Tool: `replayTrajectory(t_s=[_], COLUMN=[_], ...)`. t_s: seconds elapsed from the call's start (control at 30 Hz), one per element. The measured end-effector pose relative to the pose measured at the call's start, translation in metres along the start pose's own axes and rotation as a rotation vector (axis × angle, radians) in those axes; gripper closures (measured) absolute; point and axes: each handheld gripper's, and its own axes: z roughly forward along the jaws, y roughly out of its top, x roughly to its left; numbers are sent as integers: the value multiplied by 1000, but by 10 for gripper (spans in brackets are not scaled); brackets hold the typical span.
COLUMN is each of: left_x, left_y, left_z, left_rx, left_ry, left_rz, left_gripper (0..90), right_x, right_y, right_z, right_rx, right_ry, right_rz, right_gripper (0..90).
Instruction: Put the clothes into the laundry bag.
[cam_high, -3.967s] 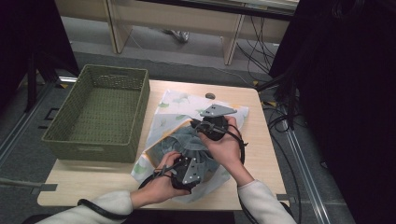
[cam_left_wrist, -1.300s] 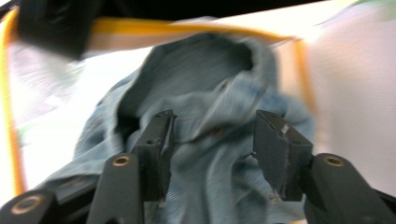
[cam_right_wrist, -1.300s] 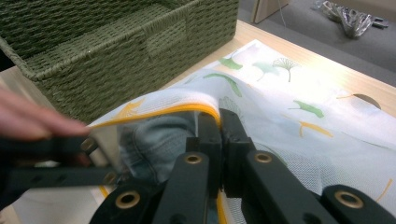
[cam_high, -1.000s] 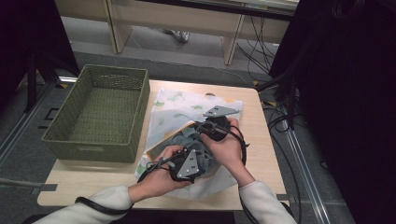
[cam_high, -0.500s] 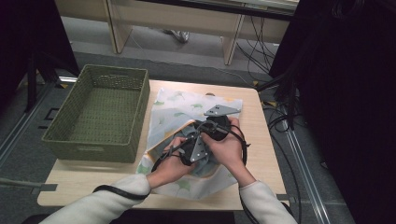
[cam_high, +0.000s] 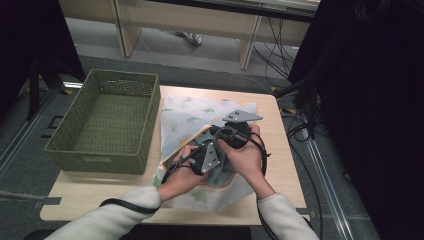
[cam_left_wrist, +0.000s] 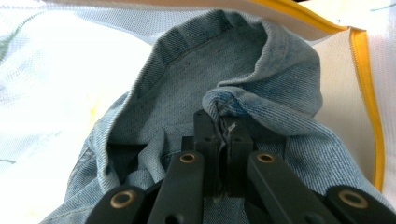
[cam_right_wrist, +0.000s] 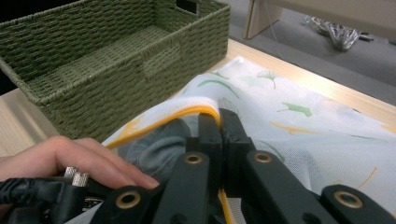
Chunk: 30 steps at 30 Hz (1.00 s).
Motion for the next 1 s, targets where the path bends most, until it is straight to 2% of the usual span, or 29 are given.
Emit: replayTrajectory(t_s=[0.13,0.23,0.4,0.43,0.5,0.6,0.67,0.8,0.87,1.0], left_x=[2,8,24,27,29,23,19,19,20,17], left_y=[0,0,6,6,0,-13,-17,-15,-13,-12], left_z=[0,1,-3,-3,1,11,14,12,9,1], left_rx=[1,-10,-62,-61,-35,21,32,38,48,66], left_ry=[10,39,137,158,173,146,133,114,103,74], left_rz=[0,-12,-60,-59,-66,-67,-74,-78,-78,-85], left_gripper=[866,866,868,867,866,864,862,848,817,701], right_x=[1,2,4,5,5,3,2,-1,-1,-1], right_y=[2,4,8,8,8,6,4,3,2,1], right_z=[-2,-5,-11,-12,-11,-8,-6,-4,-4,-3], right_rx=[-12,-30,-59,-58,-57,-43,-33,-22,-20,-11], right_ry=[1,-4,-2,-1,0,0,-1,-4,-2,-1], right_rz=[-4,-5,-6,10,-6,-5,0,3,6,9], right_gripper=[900,900,900,900,900,900,900,900,900,900])
